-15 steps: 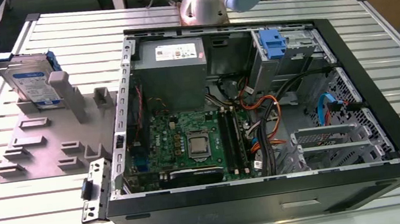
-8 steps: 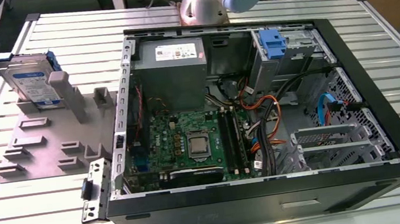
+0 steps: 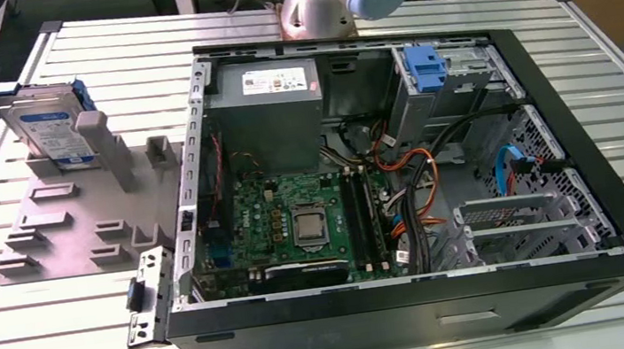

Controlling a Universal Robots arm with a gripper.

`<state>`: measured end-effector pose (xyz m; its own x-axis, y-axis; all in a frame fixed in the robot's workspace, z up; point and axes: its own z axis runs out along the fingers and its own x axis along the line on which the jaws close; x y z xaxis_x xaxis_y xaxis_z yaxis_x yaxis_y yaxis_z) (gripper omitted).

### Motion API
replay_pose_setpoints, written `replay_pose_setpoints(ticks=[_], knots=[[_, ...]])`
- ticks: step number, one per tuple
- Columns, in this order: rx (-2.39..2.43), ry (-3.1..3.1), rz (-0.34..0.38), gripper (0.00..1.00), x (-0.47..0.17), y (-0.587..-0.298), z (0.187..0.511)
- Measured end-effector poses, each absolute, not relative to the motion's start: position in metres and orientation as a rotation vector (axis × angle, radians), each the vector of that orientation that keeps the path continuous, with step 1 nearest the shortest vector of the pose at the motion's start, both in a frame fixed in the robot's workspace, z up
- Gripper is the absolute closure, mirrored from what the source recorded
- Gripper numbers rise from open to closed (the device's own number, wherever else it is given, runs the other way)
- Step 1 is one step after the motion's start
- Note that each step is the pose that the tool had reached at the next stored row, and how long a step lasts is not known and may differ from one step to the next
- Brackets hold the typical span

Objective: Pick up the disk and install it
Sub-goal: 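Pick up the disk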

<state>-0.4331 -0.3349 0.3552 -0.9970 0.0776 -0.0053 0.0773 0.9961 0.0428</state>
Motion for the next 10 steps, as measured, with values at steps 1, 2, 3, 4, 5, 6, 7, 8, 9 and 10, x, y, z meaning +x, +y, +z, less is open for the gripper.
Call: replay_pose_setpoints(ticks=[1,2,3,4,5,6,7,8,9,10], knots=[[0.122,3.132,0.067,0.89,-0.4331,-0.3349,0.3552],[0.122,3.132,0.067,0.89,-0.4331,-0.3349,0.3552],[0.122,3.132,0.067,0.89,-0.4331,-0.3349,0.3552],[0.122,3.132,0.067,0.89,-0.4331,-0.3349,0.3552],[0.122,3.132,0.067,0.89,-0.4331,-0.3349,0.3552],[0.122,3.132,0.067,0.89,-0.4331,-0.3349,0.3552],[0.121,3.132,0.067,0.89,-0.4331,-0.3349,0.3552],[0.117,3.132,0.067,0.89,-0.4331,-0.3349,0.3552],[0.112,3.133,0.067,0.89,-0.4331,-0.3349,0.3552],[0.105,3.133,0.067,0.89,-0.4331,-0.3349,0.3552]])
